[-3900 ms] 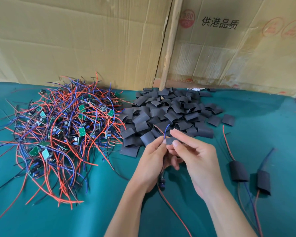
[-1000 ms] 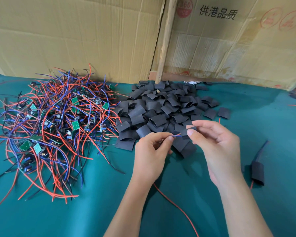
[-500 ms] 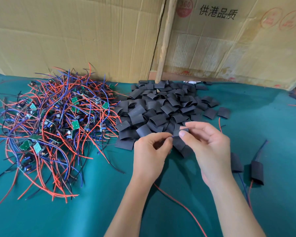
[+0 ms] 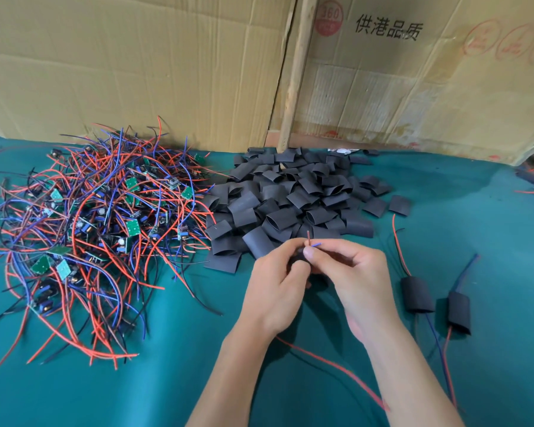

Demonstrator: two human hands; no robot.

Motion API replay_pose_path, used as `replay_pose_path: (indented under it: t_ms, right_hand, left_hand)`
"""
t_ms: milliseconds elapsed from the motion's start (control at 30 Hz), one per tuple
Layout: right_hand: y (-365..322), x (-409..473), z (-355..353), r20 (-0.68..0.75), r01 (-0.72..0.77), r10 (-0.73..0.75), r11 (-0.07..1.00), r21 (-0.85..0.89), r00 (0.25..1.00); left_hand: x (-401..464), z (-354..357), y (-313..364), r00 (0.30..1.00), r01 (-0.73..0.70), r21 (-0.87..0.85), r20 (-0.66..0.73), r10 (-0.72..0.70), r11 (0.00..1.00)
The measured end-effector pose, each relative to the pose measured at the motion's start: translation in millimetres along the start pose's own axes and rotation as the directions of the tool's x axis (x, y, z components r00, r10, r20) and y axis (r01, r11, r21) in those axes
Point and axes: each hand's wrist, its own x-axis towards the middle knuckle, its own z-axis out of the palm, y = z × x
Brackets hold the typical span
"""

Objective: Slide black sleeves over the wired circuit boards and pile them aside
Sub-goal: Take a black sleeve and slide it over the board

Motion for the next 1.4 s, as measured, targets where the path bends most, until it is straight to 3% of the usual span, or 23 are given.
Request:
replay_pose_path:
  t_ms: [100,233,367,600,767,900,1200,1267,1333,1400]
  right_hand:
    - [0.0,-1.1,4.8,-0.027,0.003,-0.003,1.0,-0.001,1.0]
    - [-1.9,-0.7,4.4,-0.068,0.127,-0.139,0.98,-0.156,0.988]
    - [-5.8,-0.9,2.3,-0.102,0.109,-0.099,0.99,0.094,0.99]
    - [-14.9,5.9,-15.2,-0.301,0.131,0.007,0.89,0.436,0.954]
    - [-18.0,7.4,-12.5,-0.229,0.096,0.058,0.79,0.606,0.972]
    - [-20.8,6.6,-12.9,-0.187,0.084,0.055,0.745,0.662,0.981]
    - [-17.3,10.7,-28.4,-0.26,0.128,0.092,0.685,0.717,0.961]
    - [-14.8,11.6,-27.2,-0.275,0.131,0.051,0.788,0.602,0.96]
    - [-10.2,9.9,-23.7,-0.269,0.11,-0.054,0.975,0.196,0.962]
    - [-6.5,3.4,-12.7,-0.111,0.089,-0.116,0.971,-0.223,0.987]
  left_hand:
    - [-1.3,-0.7,-0.7,0.999,-0.039,0.092,0.01,0.038,0.995]
    - [-2.2,0.9,0.0,0.997,-0.077,0.118,0.0,0.078,0.99]
    - [-3.2,5.1,0.5,0.998,-0.058,0.172,0.024,0.054,0.983]
    - [-2.1,7.5,2.3,0.989,0.069,-0.102,0.141,-0.054,0.992]
    - [-4.3,7.7,6.4,0.957,0.201,-0.311,0.263,-0.119,0.929]
    - [-4.2,1.3,5.6,0.922,0.258,-0.384,0.372,-0.107,0.886]
    - [-2.5,-2.5,-1.2,0.903,0.282,-0.472,0.424,-0.065,0.835]
    - [-1.6,-1.4,-2.8,0.92,0.271,-0.52,0.387,-0.06,0.81]
    - [-0.4,0.4,-2.8,0.944,0.25,-0.591,0.325,-0.056,0.767]
    - [1.4,1.6,-3.5,0.961,0.222,-0.617,0.269,-0.062,0.755]
